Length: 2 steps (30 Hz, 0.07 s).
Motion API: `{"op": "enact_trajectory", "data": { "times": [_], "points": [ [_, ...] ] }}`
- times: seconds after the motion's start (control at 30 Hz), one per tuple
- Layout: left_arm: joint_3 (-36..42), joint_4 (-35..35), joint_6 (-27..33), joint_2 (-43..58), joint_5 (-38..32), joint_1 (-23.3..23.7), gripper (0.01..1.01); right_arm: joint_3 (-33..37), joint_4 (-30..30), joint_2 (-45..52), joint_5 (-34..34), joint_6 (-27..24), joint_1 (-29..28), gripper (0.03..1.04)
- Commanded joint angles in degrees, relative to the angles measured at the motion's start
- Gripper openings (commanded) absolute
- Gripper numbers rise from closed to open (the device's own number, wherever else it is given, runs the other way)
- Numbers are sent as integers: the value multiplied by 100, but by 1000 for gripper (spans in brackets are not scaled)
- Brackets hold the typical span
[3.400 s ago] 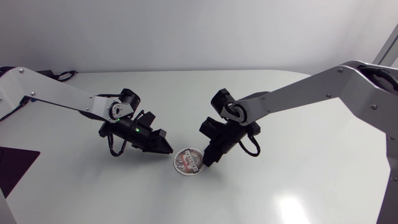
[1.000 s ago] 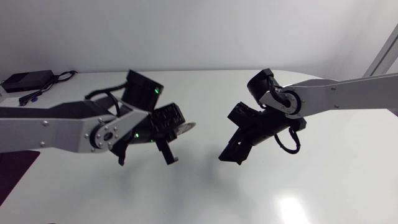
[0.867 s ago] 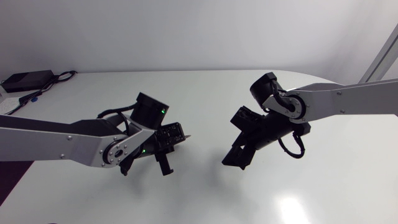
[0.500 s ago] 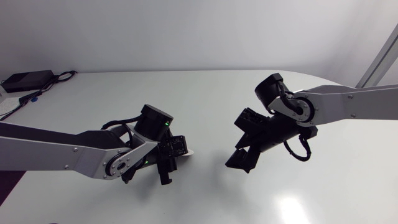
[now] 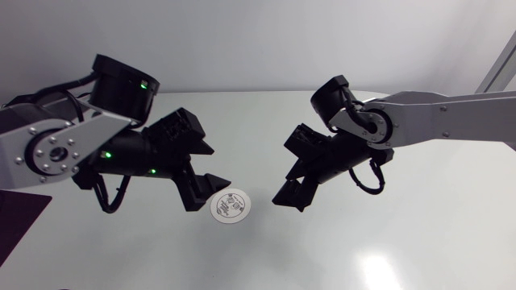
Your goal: Turn the coaster over.
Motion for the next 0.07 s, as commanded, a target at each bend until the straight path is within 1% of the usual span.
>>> {"op": "enact_trajectory", "data": {
  "times": [0.0, 0.03],
  "points": [
    [244, -286, -572, 36, 498, 533, 985, 223, -113, 393, -62, 185, 124, 1008],
    [218, -330, -580, 71, 612, 674, 984, 293, -131, 542, -71, 193, 150, 1007]
  ]
}}
